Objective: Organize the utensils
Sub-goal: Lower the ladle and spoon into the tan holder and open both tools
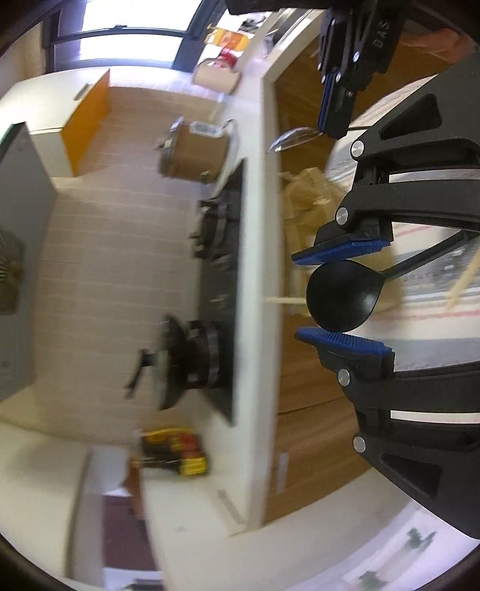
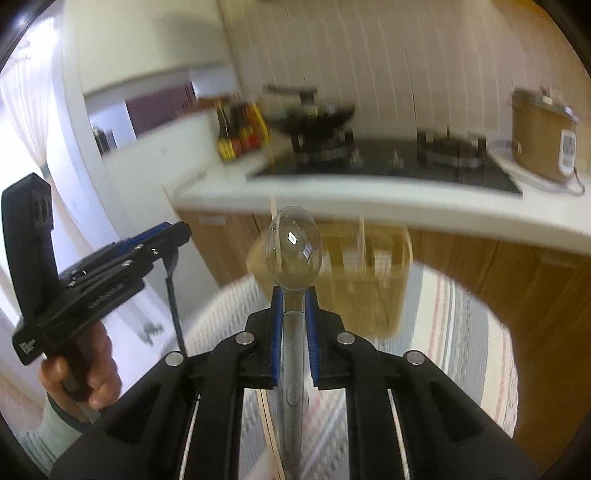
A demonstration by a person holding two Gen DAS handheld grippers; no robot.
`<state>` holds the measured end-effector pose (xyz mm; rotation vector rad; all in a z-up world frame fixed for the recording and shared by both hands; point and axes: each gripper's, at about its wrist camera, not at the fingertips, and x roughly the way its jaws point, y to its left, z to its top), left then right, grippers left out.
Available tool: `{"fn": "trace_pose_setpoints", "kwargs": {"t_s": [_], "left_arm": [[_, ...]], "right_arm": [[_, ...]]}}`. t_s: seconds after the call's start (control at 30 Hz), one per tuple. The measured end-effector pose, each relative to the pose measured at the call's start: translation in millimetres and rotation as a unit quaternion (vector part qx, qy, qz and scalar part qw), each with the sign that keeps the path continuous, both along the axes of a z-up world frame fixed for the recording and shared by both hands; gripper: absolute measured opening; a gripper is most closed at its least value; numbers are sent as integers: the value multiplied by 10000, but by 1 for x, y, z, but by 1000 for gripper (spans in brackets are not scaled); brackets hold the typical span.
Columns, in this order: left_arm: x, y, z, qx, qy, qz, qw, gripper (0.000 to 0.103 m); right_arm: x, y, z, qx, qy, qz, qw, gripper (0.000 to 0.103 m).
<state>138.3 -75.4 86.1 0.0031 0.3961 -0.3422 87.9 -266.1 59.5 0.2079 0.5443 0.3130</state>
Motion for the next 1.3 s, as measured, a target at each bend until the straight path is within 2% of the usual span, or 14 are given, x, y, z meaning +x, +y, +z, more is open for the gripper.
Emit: {"fn": "trace_pose_setpoints", "kwargs": {"t_s": [0.1, 0.27, 0.4, 0.6, 0.73, 0.87, 1.03, 1.13, 1.3], "left_arm": [[12, -11, 20, 42, -350, 163, 9992, 33], [38, -27, 32, 244, -781, 469, 9955, 33], [61, -36, 27, 448, -973, 732, 9916, 33], [88, -37, 13, 529, -1042, 883, 9892, 33], [101, -38, 5, 547, -1059, 942, 9884, 33], [105, -43, -9, 703, -1120, 1050, 9856, 33], [105, -53, -26, 932, -1199, 1102, 9822, 33], [106, -53, -33, 920, -1136, 1087, 9833, 34], [112, -51, -43, 822, -983, 1053, 9862, 34]], "right_arm": [[15, -5, 16, 179, -332, -103, 9992, 10], [49, -18, 33, 507, -701, -447, 9952, 10], [71, -26, 33, 592, -897, -706, 9917, 10], [89, -54, 38, 571, -1278, -1275, 9819, 10], [99, -67, 22, 457, -1305, -1600, 9774, 10], [110, -62, -3, 173, -1246, -1698, 9774, 10], [115, -56, -32, 46, -1283, -1586, 9790, 10], [112, -55, -44, -50, -1440, -1547, 9774, 10], [111, -57, -58, -126, -1413, -1429, 9795, 10]]}}
